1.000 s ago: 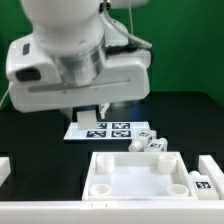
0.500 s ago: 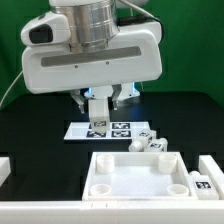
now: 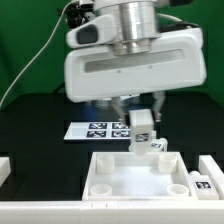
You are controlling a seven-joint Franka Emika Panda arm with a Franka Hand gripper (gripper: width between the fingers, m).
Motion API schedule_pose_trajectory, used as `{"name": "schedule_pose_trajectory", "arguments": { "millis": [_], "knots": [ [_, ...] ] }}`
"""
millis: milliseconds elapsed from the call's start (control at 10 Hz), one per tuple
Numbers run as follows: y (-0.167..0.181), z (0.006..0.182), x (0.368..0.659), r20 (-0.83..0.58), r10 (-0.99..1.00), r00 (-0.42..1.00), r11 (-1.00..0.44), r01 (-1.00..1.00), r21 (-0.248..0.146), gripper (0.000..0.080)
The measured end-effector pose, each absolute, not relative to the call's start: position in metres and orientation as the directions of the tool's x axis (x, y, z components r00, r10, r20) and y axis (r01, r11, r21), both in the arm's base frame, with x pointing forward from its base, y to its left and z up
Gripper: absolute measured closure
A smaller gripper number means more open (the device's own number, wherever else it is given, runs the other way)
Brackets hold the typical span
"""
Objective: Assemble one leg
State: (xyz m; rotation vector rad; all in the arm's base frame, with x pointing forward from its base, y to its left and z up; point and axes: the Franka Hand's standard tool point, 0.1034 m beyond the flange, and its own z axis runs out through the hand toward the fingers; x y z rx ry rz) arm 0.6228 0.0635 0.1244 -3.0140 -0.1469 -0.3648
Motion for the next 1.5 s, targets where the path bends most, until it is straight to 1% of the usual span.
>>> {"name": "schedule_pose_trajectory", "arguments": {
  "millis": [100,200,300,400,500,600,700,900,1000,1300,1500],
  "knots": [
    [0.065,0.126,0.623,0.318,0.084,0.944,-0.991,0.113,-0.073,0.0517],
    [0.06,0.123,0.622,0.356,0.087,0.931,-0.992,0.115,-0.059,0.0517],
    [0.057,0.124,0.625,0.427,0.086,0.9,-0.993,0.113,-0.039,0.0517],
    [0.055,0.124,0.625,0.47,0.086,0.878,-0.993,0.111,-0.026,0.0517],
    [0.056,0.122,0.625,0.511,0.074,0.856,-0.995,0.1,-0.023,0.0517],
    [0.07,0.119,0.621,0.476,0.046,0.878,-0.995,0.084,-0.06,0.0517],
    [0.085,0.121,0.625,0.477,0.045,0.878,-0.993,0.093,-0.076,0.0517],
    [0.115,0.124,0.646,0.504,0.058,0.862,-0.988,0.123,-0.096,0.0517],
    [0.12,0.125,0.649,0.512,0.066,0.856,-0.987,0.132,-0.094,0.0517],
    [0.118,0.123,0.648,0.51,0.064,0.858,-0.987,0.129,-0.094,0.0517],
    [0.11,0.119,0.653,0.512,0.087,0.855,-0.987,0.145,-0.075,0.0517]
  ]
}}
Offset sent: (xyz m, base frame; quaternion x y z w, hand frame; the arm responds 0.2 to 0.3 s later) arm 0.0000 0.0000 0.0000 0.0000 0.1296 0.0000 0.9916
